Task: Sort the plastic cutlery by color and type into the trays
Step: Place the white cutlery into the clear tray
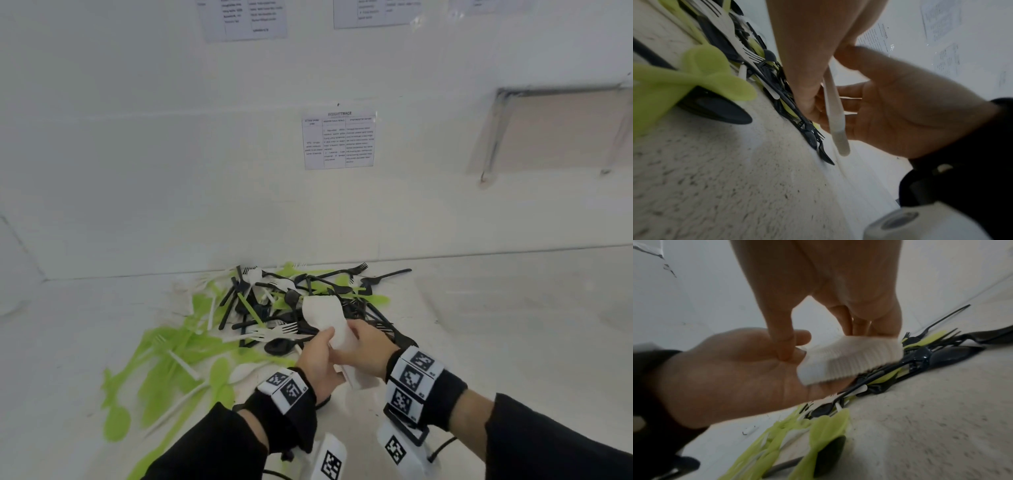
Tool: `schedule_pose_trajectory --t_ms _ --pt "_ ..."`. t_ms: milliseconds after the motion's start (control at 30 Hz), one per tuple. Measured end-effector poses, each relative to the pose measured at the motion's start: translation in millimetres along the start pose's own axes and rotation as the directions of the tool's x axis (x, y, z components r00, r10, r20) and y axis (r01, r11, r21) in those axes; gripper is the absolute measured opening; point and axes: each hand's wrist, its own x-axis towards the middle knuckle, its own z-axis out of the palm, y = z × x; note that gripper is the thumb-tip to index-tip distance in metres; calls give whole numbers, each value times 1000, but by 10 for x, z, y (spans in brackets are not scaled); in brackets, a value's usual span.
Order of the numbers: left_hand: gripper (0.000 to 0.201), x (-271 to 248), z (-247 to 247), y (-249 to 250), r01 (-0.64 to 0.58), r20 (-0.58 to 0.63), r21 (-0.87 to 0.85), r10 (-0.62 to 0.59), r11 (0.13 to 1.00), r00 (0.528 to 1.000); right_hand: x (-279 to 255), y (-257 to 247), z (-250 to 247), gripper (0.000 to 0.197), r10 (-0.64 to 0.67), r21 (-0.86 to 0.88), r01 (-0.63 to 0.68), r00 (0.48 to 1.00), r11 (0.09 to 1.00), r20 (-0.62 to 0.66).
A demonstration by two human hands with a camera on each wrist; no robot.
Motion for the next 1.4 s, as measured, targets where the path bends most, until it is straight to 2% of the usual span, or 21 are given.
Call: schedule_pose_trajectory --t_ms 67,167,300,400,567,633,700,833,900,967,1000,1067,1133,1267,1333,1400 --pt "36 -39 13 -26 -10 59 46 7 999 998 -38 67 17 60 33 22 -32 997 999 -63" --pt "25 -39 125 -69 -77 66 124 70 989 995 -66 175 -67 57 54 79 -46 993 996 -108" --pt "24 -20 430 -189 -125 108 175 107 977 988 -138 283 -369 43 43 -76 -55 988 996 -149" --pt "22 56 796 -216 -142 161 190 112 971 981 -134 422 -738 24 47 -102 -61 990 993 -131" --pt "22 346 1519 -175 -130 196 160 98 979 976 16 796 -1600 37 62 -171 -86 988 982 -139" --pt "22 566 1789 -167 -165 178 191 131 968 975 102 961 -2015 40 61 -269 -97 988 958 -138" --pt "29 821 2017 -141 -207 91 266 189 942 978 220 1155 -2410 40 72 -362 -116 989 925 -132" --pt "42 1332 2264 -120 -241 -1 533 286 811 958 530 1564 -2918 47 101 -593 -126 992 795 -74" --pt "43 1555 2306 -175 -241 -68 517 320 821 945 669 1715 -3010 49 104 -699 -66 995 712 11" --pt "43 1743 2340 -257 -269 -39 595 362 757 931 833 1852 -3005 54 127 -763 7 985 646 117" --pt "42 1807 2348 -297 -252 -66 581 354 774 933 925 1913 -2975 57 144 -784 45 975 619 169" --pt "41 1920 2310 -390 -241 -134 570 378 786 916 1090 1970 -2876 61 164 -808 116 953 578 254" --pt "40 1993 2282 -460 -223 -151 618 392 754 908 1221 1953 -2777 61 175 -814 164 935 557 308" --pt "40 2070 2259 -534 -244 -145 593 400 767 905 1473 2041 -2629 59 160 -832 196 934 519 320" --pt "40 2080 2254 -553 -245 -157 594 409 766 899 1534 2062 -2569 53 116 -864 243 939 441 324" --pt "40 2101 2240 -580 -245 -178 594 422 767 889 1486 1984 -2504 51 144 -875 296 916 384 374"
